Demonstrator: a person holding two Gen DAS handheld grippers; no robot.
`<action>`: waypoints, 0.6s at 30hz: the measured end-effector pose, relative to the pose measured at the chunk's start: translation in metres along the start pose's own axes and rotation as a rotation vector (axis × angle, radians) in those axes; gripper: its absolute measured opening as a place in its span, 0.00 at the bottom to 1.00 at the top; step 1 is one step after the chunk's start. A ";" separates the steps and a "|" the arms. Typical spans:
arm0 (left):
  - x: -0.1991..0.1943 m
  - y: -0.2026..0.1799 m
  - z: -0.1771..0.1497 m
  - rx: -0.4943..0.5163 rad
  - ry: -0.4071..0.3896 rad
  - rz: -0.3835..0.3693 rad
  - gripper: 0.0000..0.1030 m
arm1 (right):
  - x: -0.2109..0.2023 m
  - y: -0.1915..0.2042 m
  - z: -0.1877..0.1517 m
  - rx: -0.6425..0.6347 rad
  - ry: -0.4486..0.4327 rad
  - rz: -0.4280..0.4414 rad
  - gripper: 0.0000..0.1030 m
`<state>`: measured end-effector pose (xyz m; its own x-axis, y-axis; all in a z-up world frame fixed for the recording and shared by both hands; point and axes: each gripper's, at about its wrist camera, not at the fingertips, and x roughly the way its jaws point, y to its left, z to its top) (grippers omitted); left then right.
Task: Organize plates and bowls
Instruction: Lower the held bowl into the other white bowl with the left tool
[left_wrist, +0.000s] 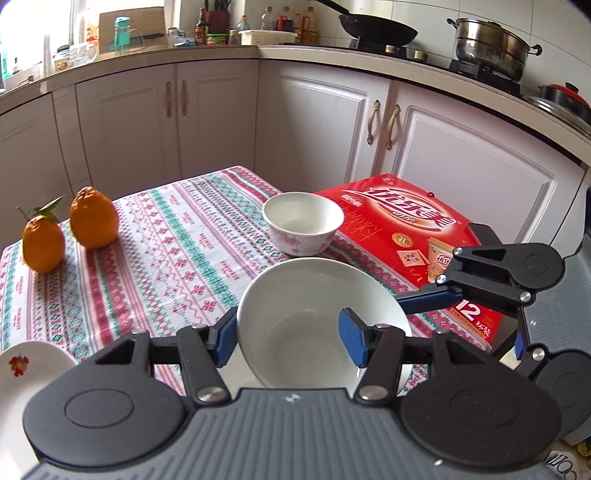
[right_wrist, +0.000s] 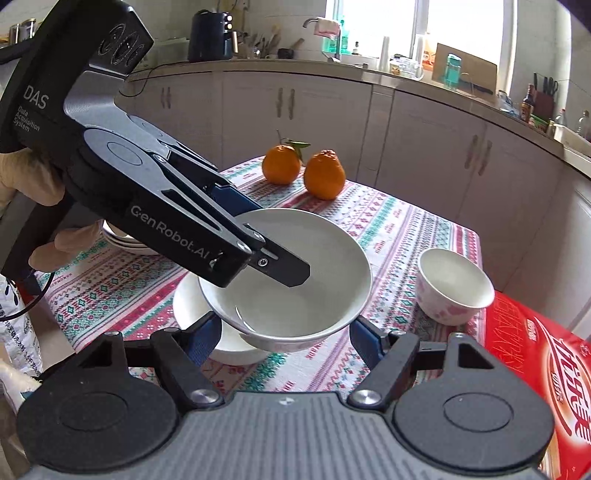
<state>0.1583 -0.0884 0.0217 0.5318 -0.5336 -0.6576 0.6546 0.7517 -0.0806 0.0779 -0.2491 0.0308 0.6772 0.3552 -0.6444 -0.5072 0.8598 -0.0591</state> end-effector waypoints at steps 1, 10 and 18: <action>-0.001 0.002 -0.002 -0.005 0.001 0.003 0.55 | 0.002 0.004 0.001 -0.005 0.003 0.005 0.78; -0.004 0.020 -0.020 -0.043 0.017 0.016 0.55 | 0.022 0.018 0.005 -0.016 0.039 0.040 0.78; 0.000 0.025 -0.026 -0.055 0.024 0.015 0.55 | 0.031 0.022 0.003 -0.014 0.060 0.047 0.78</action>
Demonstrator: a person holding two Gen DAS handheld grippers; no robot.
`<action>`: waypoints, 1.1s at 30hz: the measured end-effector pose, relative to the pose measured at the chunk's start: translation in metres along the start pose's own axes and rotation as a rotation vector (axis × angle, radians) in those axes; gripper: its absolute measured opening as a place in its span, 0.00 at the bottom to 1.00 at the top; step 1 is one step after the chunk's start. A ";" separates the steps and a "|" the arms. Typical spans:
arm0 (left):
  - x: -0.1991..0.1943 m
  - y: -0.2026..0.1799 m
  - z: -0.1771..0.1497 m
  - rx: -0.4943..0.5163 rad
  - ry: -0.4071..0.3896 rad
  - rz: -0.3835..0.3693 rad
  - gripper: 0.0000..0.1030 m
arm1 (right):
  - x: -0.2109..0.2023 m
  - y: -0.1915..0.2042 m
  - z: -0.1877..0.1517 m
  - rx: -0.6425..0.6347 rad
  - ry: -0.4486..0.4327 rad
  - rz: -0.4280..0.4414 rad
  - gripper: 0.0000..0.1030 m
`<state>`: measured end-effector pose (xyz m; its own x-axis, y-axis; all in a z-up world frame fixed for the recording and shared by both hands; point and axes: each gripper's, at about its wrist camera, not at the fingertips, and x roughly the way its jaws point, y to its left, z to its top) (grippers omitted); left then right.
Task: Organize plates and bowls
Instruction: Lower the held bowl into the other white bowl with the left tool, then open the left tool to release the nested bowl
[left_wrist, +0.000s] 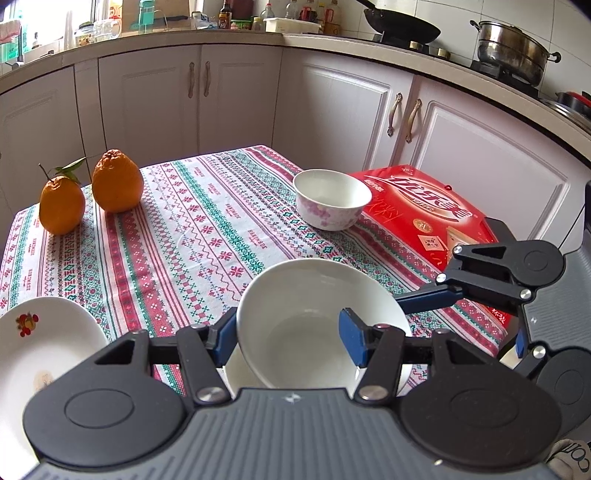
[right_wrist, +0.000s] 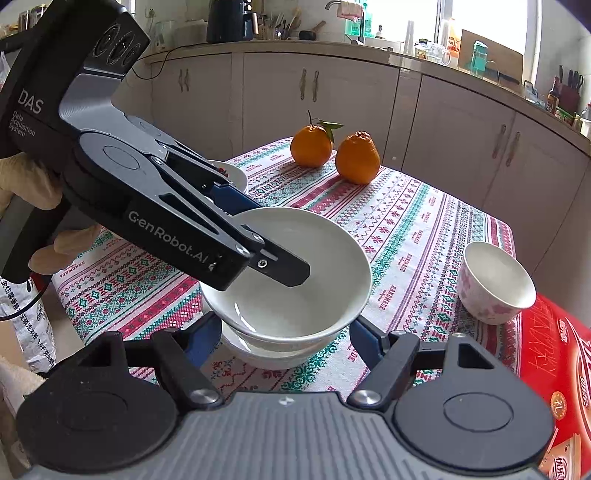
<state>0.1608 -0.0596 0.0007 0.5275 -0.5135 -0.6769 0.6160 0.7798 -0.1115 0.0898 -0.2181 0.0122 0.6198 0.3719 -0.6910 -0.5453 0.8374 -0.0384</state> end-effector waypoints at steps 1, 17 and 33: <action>0.000 0.001 0.000 -0.001 0.001 -0.001 0.55 | 0.001 0.000 0.000 0.001 0.002 0.001 0.78; 0.009 0.008 -0.007 -0.021 0.019 -0.009 0.55 | 0.008 -0.001 0.000 0.001 0.025 0.009 0.78; 0.005 0.008 -0.010 0.002 -0.004 -0.008 0.83 | 0.000 0.000 0.000 -0.017 -0.008 -0.004 0.87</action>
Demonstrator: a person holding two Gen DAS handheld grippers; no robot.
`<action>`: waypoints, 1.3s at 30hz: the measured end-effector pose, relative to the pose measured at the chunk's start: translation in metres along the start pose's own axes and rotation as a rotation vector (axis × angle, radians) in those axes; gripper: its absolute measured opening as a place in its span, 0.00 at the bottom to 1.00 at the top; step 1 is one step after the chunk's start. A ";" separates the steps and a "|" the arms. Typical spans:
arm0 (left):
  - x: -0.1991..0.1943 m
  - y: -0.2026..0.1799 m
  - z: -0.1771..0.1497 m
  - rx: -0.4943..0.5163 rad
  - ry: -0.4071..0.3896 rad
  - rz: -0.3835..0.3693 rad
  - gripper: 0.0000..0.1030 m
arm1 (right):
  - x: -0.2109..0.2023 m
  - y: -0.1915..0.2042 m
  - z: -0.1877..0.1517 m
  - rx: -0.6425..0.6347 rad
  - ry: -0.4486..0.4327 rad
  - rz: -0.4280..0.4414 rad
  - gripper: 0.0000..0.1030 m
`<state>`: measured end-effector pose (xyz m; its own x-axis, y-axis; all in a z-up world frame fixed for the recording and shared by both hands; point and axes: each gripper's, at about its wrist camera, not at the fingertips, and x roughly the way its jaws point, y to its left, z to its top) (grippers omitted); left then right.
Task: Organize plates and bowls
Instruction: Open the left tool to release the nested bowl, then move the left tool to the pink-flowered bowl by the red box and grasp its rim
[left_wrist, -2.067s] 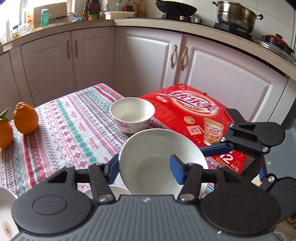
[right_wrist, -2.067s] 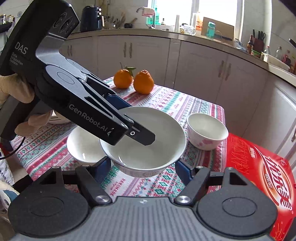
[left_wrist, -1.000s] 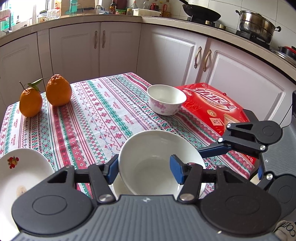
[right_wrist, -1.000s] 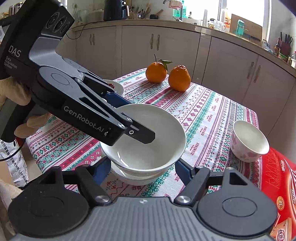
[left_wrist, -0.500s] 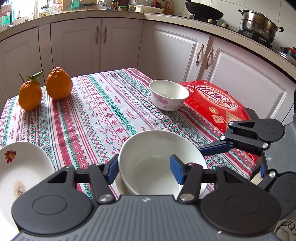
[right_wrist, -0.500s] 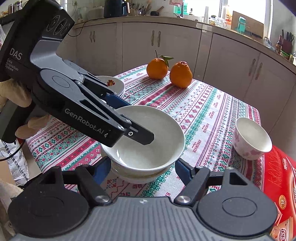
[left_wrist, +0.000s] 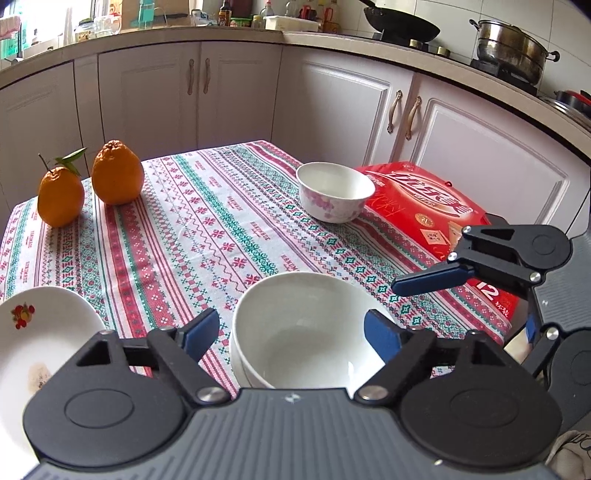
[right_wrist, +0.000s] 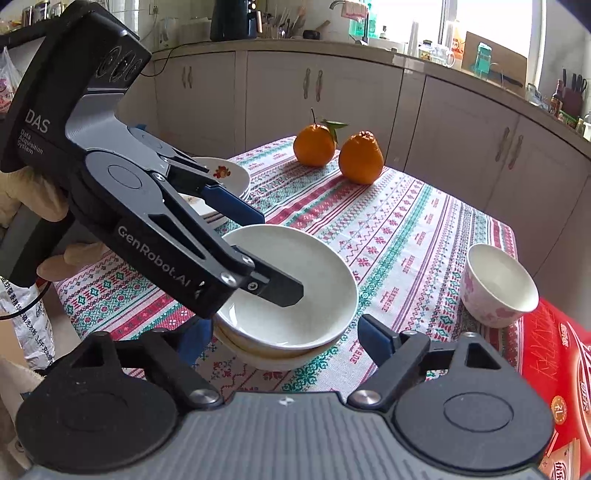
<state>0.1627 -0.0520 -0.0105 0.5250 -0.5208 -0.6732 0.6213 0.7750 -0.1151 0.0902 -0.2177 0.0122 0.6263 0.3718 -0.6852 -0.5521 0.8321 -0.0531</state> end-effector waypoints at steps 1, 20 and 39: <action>-0.001 0.000 0.000 0.006 -0.003 0.008 0.83 | -0.001 0.000 0.000 0.003 -0.003 -0.001 0.88; -0.010 0.046 -0.016 -0.060 0.012 0.107 0.85 | -0.013 -0.006 -0.009 0.033 -0.015 -0.015 0.92; -0.015 0.007 0.026 0.090 -0.070 0.065 0.94 | -0.038 -0.055 -0.021 0.116 -0.073 -0.150 1.00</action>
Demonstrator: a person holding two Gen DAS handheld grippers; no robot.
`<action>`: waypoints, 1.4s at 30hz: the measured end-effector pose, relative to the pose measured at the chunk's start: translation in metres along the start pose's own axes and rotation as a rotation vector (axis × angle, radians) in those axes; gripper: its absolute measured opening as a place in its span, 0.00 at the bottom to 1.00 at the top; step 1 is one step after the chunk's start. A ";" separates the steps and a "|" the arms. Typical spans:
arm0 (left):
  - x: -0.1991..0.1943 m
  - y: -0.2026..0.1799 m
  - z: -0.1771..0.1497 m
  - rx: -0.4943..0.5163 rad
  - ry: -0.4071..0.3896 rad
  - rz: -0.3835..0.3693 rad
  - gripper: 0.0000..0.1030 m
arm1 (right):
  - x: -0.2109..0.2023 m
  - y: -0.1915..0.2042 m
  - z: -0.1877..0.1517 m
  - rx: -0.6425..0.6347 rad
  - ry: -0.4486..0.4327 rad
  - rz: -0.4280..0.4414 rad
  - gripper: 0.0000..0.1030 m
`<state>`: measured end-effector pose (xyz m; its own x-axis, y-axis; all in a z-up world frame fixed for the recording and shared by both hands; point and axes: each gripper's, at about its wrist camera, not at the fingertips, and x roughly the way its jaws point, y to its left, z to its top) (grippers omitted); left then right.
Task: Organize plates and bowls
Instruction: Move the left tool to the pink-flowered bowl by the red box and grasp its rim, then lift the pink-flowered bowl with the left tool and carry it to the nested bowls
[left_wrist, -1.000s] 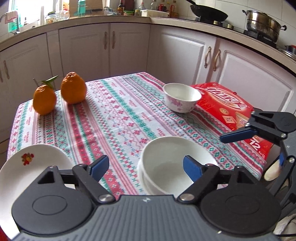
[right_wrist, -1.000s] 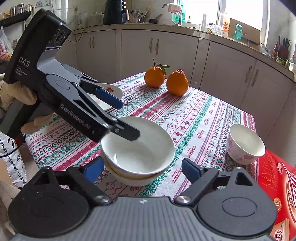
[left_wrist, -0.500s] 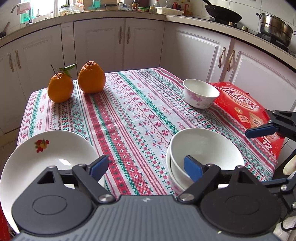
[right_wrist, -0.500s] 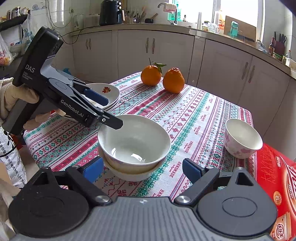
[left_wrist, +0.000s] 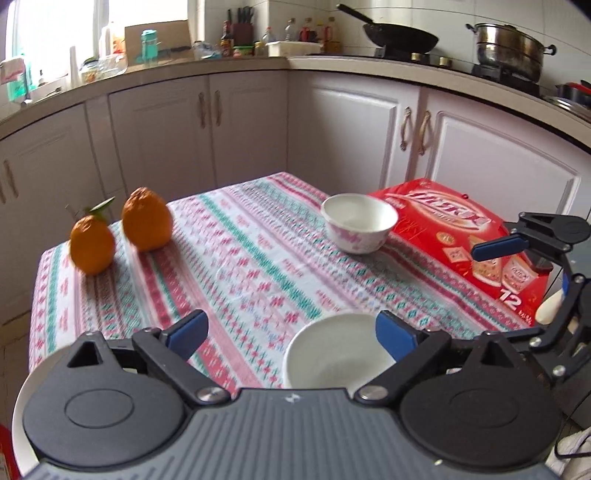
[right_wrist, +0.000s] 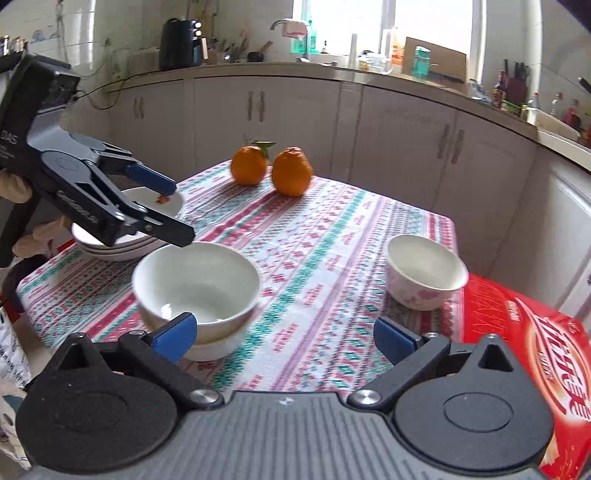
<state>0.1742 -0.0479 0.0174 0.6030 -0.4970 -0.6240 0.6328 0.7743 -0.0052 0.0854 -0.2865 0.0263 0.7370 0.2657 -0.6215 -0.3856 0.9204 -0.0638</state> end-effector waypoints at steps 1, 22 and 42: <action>0.004 -0.004 0.005 0.011 -0.002 -0.013 0.94 | 0.001 -0.006 -0.001 0.007 0.001 -0.016 1.00; 0.138 -0.041 0.087 0.179 0.092 -0.100 0.98 | 0.065 -0.089 -0.003 0.055 0.044 -0.137 1.00; 0.232 -0.039 0.114 0.118 0.192 -0.163 0.77 | 0.130 -0.133 0.008 0.052 0.022 -0.115 0.90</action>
<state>0.3450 -0.2376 -0.0385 0.3924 -0.5195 -0.7590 0.7730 0.6335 -0.0340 0.2372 -0.3723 -0.0395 0.7623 0.1514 -0.6292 -0.2693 0.9583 -0.0957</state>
